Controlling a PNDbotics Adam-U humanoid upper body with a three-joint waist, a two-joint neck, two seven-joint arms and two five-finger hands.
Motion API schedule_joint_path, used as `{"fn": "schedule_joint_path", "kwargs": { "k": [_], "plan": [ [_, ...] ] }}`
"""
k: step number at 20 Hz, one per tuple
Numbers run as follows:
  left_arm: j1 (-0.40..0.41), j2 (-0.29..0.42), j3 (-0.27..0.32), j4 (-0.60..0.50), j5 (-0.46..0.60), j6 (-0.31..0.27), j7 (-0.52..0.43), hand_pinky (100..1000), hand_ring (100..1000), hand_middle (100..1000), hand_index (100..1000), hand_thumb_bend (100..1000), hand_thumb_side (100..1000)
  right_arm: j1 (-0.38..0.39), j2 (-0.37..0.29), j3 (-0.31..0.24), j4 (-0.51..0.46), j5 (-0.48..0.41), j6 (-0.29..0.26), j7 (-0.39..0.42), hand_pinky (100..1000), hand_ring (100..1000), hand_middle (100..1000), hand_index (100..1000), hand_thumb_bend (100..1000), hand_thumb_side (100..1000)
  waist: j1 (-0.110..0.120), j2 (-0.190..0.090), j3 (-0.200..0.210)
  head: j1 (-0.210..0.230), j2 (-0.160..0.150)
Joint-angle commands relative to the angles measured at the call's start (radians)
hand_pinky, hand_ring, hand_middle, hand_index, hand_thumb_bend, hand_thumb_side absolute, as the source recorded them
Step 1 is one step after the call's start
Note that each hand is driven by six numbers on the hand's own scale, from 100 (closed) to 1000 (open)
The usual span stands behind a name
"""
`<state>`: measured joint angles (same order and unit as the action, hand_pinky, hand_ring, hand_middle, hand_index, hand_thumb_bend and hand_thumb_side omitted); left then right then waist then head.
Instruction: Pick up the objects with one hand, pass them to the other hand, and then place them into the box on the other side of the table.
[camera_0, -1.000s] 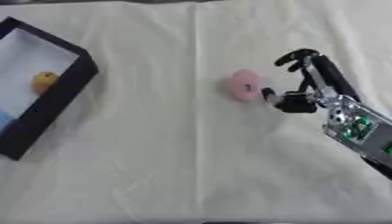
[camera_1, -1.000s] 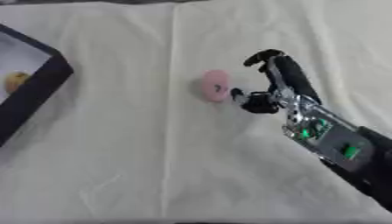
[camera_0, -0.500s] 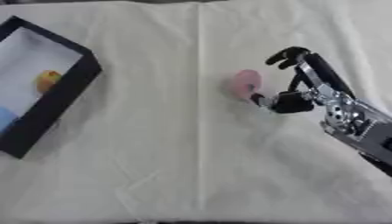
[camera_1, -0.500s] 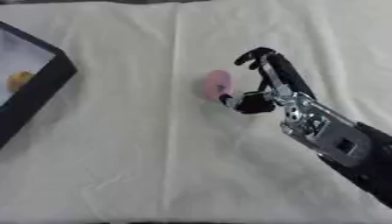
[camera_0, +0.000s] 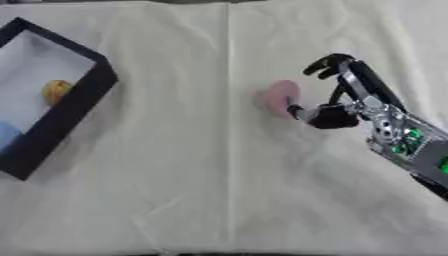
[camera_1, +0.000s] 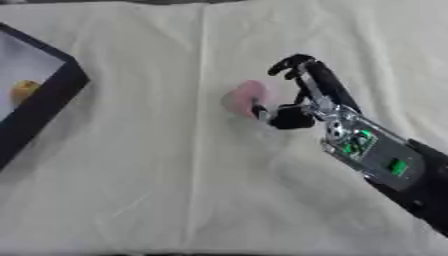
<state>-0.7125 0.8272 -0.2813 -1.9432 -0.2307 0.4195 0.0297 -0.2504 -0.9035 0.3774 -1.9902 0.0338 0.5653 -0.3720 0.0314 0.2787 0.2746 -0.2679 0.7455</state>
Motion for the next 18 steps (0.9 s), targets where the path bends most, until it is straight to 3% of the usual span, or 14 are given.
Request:
{"fn": "schedule_joint_path", "kwargs": {
  "k": [1,18],
  "plan": [
    [-0.017,0.03,0.007,-0.01,-0.007,-0.002,-0.004,877,657,586,714,100,302,-0.013,-0.033,-0.004,-0.01,0.014,0.017,-0.007,428,771,764,717,509,133,-0.013,-0.014,0.003,-0.006,-0.011],
    [-0.019,0.017,0.005,-0.008,-0.014,-0.002,0.0,882,655,584,714,100,325,-0.015,-0.018,0.015,-0.01,0.018,0.053,-0.03,439,773,768,727,488,125,-0.02,0.014,0.021,-0.02,-0.022]
  ]
}}
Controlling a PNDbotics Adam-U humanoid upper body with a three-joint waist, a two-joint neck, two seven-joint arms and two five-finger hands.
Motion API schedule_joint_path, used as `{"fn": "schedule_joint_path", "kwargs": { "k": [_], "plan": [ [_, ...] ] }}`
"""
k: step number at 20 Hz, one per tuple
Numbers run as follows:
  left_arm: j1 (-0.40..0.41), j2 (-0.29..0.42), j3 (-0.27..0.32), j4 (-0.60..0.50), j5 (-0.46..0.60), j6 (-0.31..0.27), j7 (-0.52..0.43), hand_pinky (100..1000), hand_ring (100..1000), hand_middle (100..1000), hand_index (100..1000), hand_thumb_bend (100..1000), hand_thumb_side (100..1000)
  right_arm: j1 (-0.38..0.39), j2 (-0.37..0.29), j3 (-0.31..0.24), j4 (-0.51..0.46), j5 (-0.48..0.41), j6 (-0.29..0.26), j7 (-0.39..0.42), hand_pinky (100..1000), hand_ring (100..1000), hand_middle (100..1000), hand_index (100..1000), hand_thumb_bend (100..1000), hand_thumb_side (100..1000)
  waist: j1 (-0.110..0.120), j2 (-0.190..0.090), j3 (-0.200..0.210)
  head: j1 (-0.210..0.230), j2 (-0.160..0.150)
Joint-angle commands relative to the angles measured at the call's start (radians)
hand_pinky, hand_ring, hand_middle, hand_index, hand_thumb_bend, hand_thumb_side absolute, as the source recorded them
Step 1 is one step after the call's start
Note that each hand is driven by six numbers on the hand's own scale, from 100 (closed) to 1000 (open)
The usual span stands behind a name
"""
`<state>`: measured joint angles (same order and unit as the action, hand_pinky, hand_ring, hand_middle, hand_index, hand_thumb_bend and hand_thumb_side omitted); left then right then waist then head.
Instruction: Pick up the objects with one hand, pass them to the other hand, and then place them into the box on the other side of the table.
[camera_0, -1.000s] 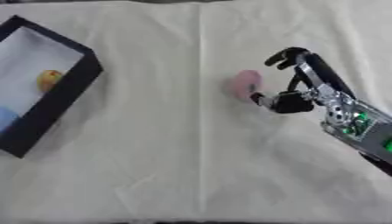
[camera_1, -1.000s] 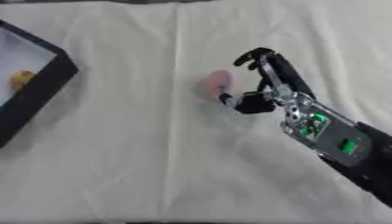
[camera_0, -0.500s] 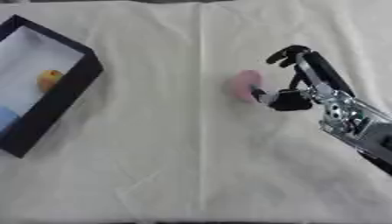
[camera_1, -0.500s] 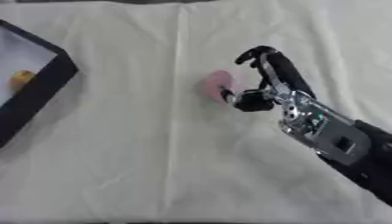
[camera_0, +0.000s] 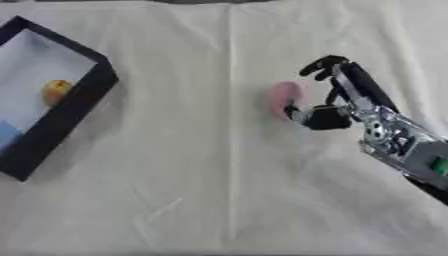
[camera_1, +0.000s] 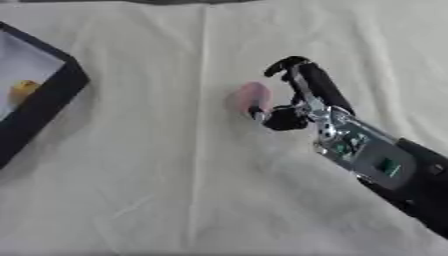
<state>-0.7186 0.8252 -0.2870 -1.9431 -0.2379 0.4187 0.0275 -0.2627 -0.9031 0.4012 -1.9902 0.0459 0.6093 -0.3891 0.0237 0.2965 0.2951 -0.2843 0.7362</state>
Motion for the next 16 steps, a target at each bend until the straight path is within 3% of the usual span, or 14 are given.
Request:
{"fn": "schedule_joint_path", "kwargs": {
  "k": [1,16],
  "plan": [
    [-0.012,0.018,0.012,-0.007,-0.007,-0.001,0.004,882,655,584,714,100,325,0.001,-0.019,-0.01,-0.01,0.008,0.015,-0.02,443,774,768,729,489,126,-0.012,-0.002,0.001,-0.004,-0.013],
    [-0.015,0.007,0.015,-0.006,-0.013,-0.005,0.01,886,657,586,715,100,328,0.013,-0.013,-0.003,-0.01,-0.024,0.059,-0.049,453,767,757,719,453,104,-0.012,0.025,0.017,-0.023,-0.036]
  ]
}}
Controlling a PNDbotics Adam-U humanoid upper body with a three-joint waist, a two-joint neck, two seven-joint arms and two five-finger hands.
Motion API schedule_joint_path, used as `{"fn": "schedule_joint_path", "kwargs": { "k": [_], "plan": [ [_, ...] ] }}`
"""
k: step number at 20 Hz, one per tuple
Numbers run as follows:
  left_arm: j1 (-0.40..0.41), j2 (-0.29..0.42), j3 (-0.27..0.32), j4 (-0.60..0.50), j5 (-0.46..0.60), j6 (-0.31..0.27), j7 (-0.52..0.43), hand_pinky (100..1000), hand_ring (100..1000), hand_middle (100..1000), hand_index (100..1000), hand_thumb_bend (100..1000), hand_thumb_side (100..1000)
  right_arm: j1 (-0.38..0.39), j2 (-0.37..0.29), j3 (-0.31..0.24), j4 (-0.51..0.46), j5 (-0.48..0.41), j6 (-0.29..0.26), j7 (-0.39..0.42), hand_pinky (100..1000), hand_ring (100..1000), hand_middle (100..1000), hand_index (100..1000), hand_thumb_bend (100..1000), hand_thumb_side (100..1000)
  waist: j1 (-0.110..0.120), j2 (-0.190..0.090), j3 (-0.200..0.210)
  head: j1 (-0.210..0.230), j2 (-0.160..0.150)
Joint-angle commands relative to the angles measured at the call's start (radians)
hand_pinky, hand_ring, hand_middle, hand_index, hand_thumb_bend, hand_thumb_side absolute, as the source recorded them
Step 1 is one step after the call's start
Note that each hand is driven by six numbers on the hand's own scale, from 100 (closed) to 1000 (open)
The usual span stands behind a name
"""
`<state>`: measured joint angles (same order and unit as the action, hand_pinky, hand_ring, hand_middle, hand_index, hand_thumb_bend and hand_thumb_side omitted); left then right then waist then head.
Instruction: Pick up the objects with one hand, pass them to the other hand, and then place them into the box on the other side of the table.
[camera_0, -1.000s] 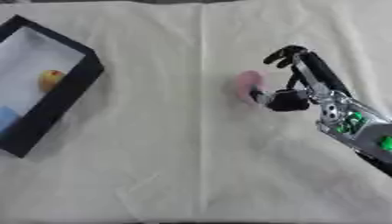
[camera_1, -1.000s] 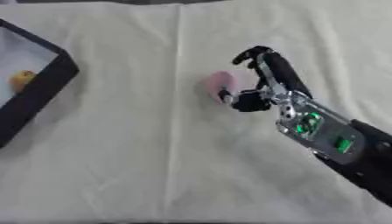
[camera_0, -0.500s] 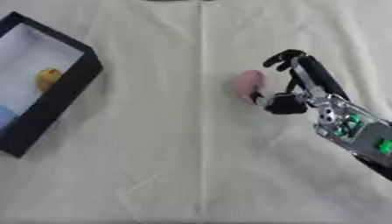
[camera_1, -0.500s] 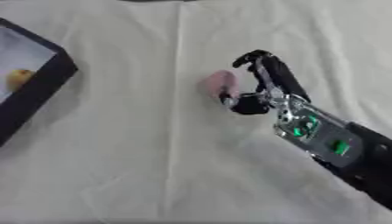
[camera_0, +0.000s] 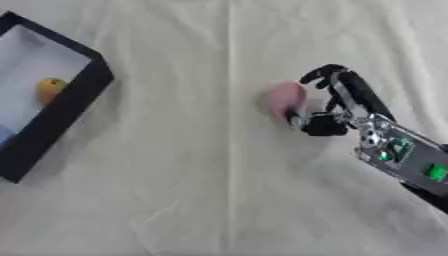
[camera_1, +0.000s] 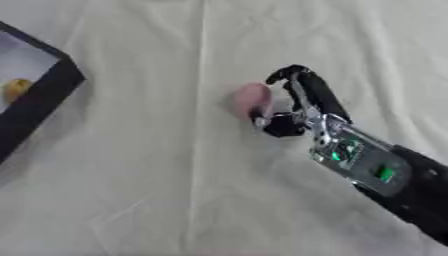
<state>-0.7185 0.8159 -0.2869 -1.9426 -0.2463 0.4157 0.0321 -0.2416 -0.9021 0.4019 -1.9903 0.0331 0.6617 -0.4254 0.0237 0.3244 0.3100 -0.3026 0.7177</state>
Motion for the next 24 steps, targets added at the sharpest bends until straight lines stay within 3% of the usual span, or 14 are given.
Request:
{"fn": "schedule_joint_path", "kwargs": {
  "k": [1,5,14,16,18,24],
  "plan": [
    [-0.015,0.016,0.015,-0.007,-0.005,-0.002,0.006,886,657,586,715,100,327,-0.009,-0.013,-0.004,-0.01,-0.015,0.007,-0.017,451,766,755,716,447,100,-0.012,-0.002,0.003,-0.006,-0.02],
    [-0.012,0.016,0.016,-0.007,-0.006,-0.002,0.007,886,658,586,714,100,326,-0.008,-0.01,-0.004,-0.01,-0.027,0.011,-0.042,421,751,717,666,401,100,-0.012,0.0,0.005,-0.007,-0.024],
    [-0.007,0.02,0.016,-0.003,-0.01,-0.003,0.012,885,658,586,714,100,320,-0.001,-0.008,-0.008,-0.01,-0.07,-0.025,-0.116,243,640,510,408,289,100,-0.013,-0.008,0.004,-0.004,-0.023],
    [-0.007,0.022,0.016,-0.003,-0.008,-0.003,0.012,884,658,586,714,100,316,0.001,-0.009,-0.005,-0.01,-0.073,-0.04,-0.128,220,624,498,389,276,100,-0.013,-0.012,0.003,-0.003,-0.022],
    [-0.006,0.024,0.016,-0.002,-0.008,-0.004,0.011,883,658,586,714,100,313,0.004,-0.009,-0.002,-0.01,-0.066,-0.056,-0.136,188,610,495,382,203,100,-0.013,-0.015,0.002,0.0,-0.021],
    [-0.004,0.031,0.017,-0.001,-0.003,-0.006,0.01,881,659,586,714,100,302,0.014,-0.006,0.001,-0.01,-0.029,-0.109,-0.16,142,589,501,386,180,100,-0.009,-0.033,-0.007,0.012,-0.014]
  ]
}}
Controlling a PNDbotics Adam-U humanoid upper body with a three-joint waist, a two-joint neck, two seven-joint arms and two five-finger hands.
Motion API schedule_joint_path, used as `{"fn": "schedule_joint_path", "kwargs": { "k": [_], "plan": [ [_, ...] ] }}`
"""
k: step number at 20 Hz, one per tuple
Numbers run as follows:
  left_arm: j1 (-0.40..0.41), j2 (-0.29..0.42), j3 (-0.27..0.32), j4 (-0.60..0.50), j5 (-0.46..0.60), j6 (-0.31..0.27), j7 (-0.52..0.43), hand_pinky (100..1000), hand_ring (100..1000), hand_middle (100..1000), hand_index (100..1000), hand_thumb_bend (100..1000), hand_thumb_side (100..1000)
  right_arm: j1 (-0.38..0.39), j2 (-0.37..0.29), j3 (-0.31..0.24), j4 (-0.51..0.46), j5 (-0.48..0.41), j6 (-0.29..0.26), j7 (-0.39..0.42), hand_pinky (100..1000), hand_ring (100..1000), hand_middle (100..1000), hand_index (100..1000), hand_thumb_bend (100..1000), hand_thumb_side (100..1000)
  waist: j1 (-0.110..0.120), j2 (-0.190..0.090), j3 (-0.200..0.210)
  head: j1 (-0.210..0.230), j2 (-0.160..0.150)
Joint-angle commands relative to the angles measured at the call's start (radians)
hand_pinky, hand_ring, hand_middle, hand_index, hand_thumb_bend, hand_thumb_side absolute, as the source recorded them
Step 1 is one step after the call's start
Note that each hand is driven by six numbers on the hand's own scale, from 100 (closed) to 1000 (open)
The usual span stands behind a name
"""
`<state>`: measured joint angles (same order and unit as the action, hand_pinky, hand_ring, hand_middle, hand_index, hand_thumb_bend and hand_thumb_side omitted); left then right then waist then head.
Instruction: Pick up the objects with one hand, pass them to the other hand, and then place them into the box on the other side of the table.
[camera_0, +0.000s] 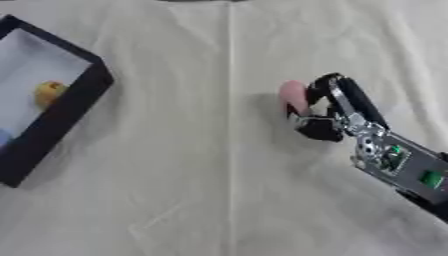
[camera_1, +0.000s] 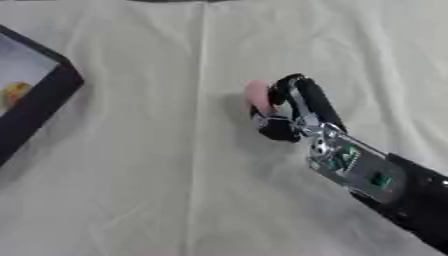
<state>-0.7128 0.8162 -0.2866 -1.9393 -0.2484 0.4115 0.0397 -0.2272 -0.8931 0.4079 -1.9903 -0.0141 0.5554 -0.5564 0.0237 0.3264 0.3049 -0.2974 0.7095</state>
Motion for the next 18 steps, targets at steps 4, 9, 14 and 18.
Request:
{"fn": "schedule_joint_path", "kwargs": {
  "k": [4,9,14,18],
  "plan": [
    [-0.005,0.036,0.015,-0.004,0.001,-0.003,0.0,879,659,587,714,100,295,0.007,-0.014,-0.005,-0.01,0.044,-0.029,-0.031,138,587,510,398,176,100,-0.004,-0.048,-0.01,0.02,0.002],
    [-0.002,0.039,0.015,-0.003,0.004,-0.003,-0.001,878,660,587,715,100,295,0.016,-0.015,-0.004,-0.01,0.087,-0.043,-0.012,144,592,525,420,182,100,0.0,-0.059,-0.018,0.027,0.009],
    [-0.006,0.04,0.011,-0.006,0.005,-0.004,-0.006,875,661,588,715,100,282,0.022,-0.016,-0.001,-0.01,0.131,-0.052,0.004,139,595,540,436,187,100,0.006,-0.069,-0.024,0.033,0.014],
    [-0.017,0.04,0.002,-0.011,0.004,-0.007,-0.017,872,662,589,715,100,273,0.019,-0.015,0.007,-0.01,0.188,-0.073,-0.006,125,594,544,444,181,100,0.008,-0.076,-0.029,0.041,0.022]
  ]
}}
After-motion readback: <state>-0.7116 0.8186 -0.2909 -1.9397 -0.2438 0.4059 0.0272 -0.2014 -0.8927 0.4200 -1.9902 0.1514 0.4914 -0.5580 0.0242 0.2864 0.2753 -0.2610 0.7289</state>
